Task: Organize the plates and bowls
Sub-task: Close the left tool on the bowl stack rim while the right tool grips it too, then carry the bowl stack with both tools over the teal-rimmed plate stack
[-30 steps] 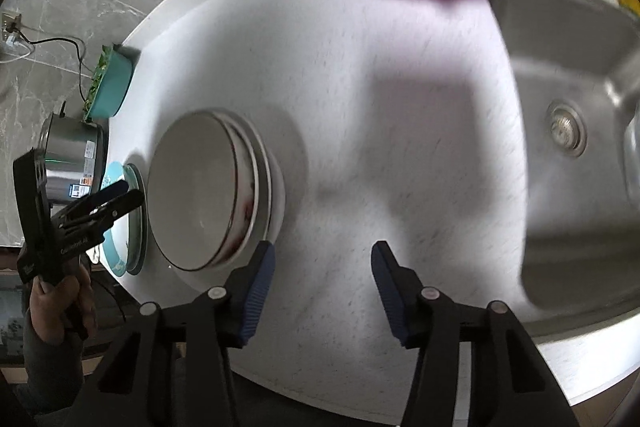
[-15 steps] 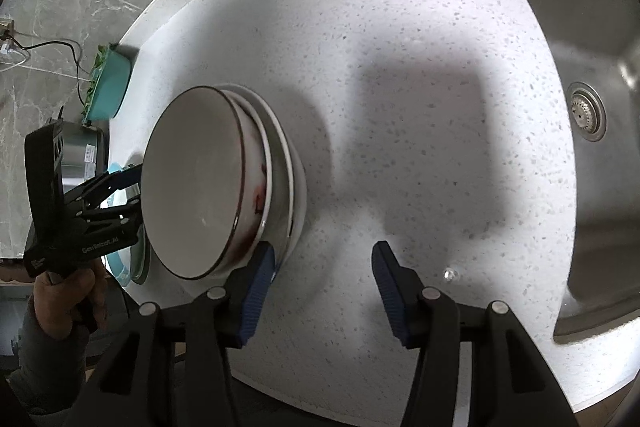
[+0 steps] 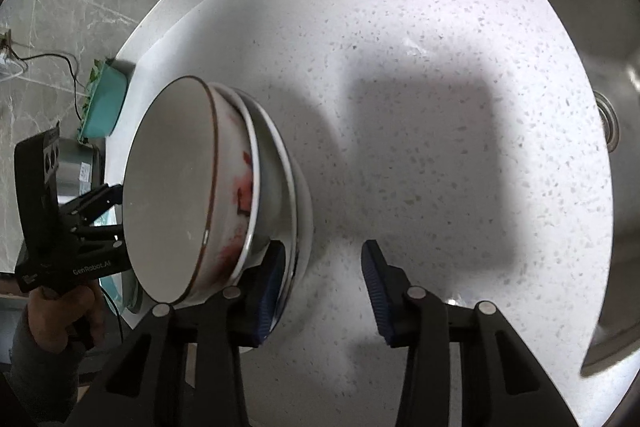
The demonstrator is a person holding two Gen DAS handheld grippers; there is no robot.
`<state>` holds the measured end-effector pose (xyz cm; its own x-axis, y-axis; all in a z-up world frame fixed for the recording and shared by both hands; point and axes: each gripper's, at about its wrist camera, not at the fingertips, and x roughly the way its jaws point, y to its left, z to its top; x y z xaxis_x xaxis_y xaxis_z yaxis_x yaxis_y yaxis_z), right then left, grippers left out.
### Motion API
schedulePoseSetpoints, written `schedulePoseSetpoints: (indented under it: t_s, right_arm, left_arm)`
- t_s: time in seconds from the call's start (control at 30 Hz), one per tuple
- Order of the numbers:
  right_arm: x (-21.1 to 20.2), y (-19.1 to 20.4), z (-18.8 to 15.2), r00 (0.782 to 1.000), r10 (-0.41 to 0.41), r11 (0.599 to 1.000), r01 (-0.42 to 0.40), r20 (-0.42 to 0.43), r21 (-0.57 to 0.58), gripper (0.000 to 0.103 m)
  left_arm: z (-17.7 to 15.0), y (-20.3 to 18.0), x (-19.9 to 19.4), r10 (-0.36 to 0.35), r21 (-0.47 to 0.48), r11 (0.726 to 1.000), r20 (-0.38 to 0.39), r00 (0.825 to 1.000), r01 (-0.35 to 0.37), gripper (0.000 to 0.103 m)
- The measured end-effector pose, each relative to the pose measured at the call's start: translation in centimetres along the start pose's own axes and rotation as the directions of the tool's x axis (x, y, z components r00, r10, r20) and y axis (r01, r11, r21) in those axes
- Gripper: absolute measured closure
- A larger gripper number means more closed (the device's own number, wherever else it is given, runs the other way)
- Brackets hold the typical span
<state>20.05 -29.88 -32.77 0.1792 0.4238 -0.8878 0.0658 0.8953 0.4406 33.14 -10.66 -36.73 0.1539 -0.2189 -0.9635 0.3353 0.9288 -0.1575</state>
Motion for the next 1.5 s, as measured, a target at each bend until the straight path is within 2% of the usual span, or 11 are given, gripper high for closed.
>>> schedulePoseSetpoints:
  t_s: [0.2,0.37,0.4,0.5,0.57,0.63,0.73,0.9,1.5]
  right_arm:
    - [0.0,-0.7,0.5,0.999,0.024,1.0,-0.025,0.031,0.015,0.06]
    - [-0.2,-0.2,0.9,0.998,0.05,0.998,-0.049,0.036,-0.028,0.082]
    - [-0.1,-0.1,0.9,0.998,0.045,0.999,-0.044,0.036,-0.03,0.082]
    - [-0.2,-0.4,0.9,0.998,0.05,0.999,-0.049,0.04,-0.02,0.082]
    - [-0.3,-0.3,0.9,0.998,0.047,0.999,-0.046,0.043,-0.024,0.081]
    - [-0.3,-0.2,0.9,0.998,0.047,0.999,-0.046,0.043,-0.026,0.081]
    - [-0.3,-0.3,1.0,0.998,0.045,0.999,-0.044,0.049,-0.025,0.081]
    - [-0.3,-0.2,1.0,0.997,0.048,0.999,-0.046,0.055,-0.021,0.081]
    - [-0.8,-0.4,0.6,0.996,0.042,0.999,-0.041,0.075,-0.012,0.082]
  left_arm:
    - [1.2,0.1,0.6,-0.027,0.021,0.999,0.0,1.0,0.027,0.027]
    - [2.2,-0.9,0.8,-0.008,0.062,0.998,0.013,1.0,0.007,0.029]
    - [2.4,-1.3,0.9,-0.009,0.06,0.998,0.014,1.0,0.008,0.03]
    - [2.8,-2.0,1.0,-0.018,0.059,0.998,0.025,1.0,0.016,0.038]
    - [3.0,-2.4,0.9,-0.038,0.069,0.997,0.035,0.999,0.036,0.058]
    - [2.9,-3.0,0.9,-0.061,0.079,0.995,0.036,0.998,0.058,0.071]
    - [3.2,-3.7,1.3,-0.074,0.074,0.995,0.024,0.997,0.072,0.074]
    - [3.3,-4.5,1.4,-0.099,0.082,0.992,0.03,0.995,0.096,0.091]
    - [2.6,-4.3,1.0,-0.104,0.054,0.993,0.043,0.994,0.101,0.092]
